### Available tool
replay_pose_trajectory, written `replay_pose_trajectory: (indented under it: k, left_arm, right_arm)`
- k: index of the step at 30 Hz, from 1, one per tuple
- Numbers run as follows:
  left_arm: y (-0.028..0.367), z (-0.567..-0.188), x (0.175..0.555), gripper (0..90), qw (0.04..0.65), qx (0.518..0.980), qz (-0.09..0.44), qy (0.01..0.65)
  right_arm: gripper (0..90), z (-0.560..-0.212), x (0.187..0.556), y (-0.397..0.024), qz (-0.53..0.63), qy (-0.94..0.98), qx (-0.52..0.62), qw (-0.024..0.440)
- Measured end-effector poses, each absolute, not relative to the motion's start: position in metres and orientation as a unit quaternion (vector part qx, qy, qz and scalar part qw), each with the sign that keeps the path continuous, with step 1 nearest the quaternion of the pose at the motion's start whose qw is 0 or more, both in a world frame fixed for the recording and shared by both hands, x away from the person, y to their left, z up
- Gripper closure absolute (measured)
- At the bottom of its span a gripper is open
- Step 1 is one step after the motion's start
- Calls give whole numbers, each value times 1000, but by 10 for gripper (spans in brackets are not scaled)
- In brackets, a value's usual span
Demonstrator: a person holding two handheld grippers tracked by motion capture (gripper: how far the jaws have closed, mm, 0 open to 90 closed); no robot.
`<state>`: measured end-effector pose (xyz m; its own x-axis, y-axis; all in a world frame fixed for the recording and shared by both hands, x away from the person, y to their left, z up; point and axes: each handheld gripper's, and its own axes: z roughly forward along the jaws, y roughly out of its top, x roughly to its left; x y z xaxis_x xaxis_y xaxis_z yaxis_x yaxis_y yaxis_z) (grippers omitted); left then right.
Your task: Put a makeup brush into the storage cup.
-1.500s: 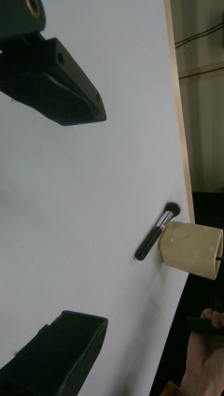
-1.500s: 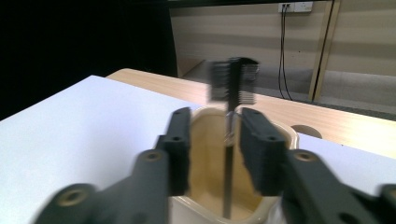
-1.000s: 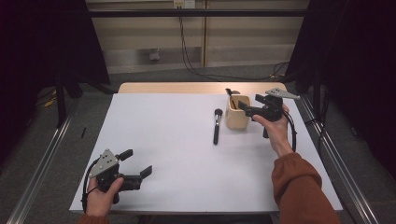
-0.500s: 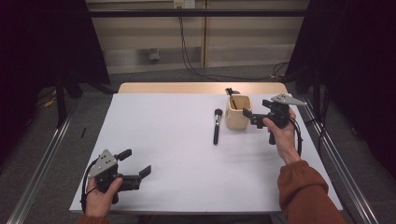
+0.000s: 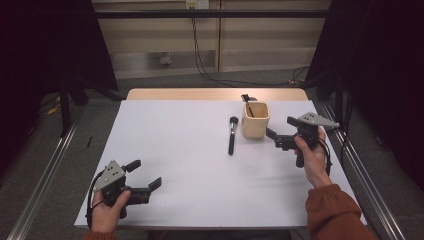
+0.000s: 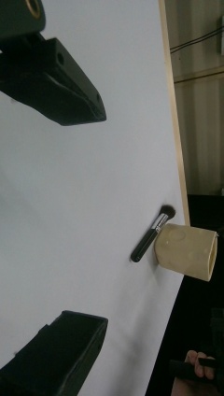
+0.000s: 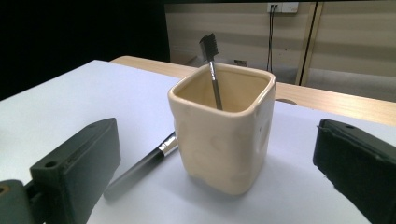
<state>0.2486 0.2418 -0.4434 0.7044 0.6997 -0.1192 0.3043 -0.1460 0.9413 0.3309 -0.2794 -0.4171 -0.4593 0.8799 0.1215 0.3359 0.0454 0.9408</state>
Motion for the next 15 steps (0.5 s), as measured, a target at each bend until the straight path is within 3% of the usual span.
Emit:
replay_pose_trajectory:
  k: [15]
  left_arm:
    - [242, -443, 248, 30, 560, 730, 180, 348]
  right_arm:
    - [3, -425, 293, -284, 523, 674, 446, 272]
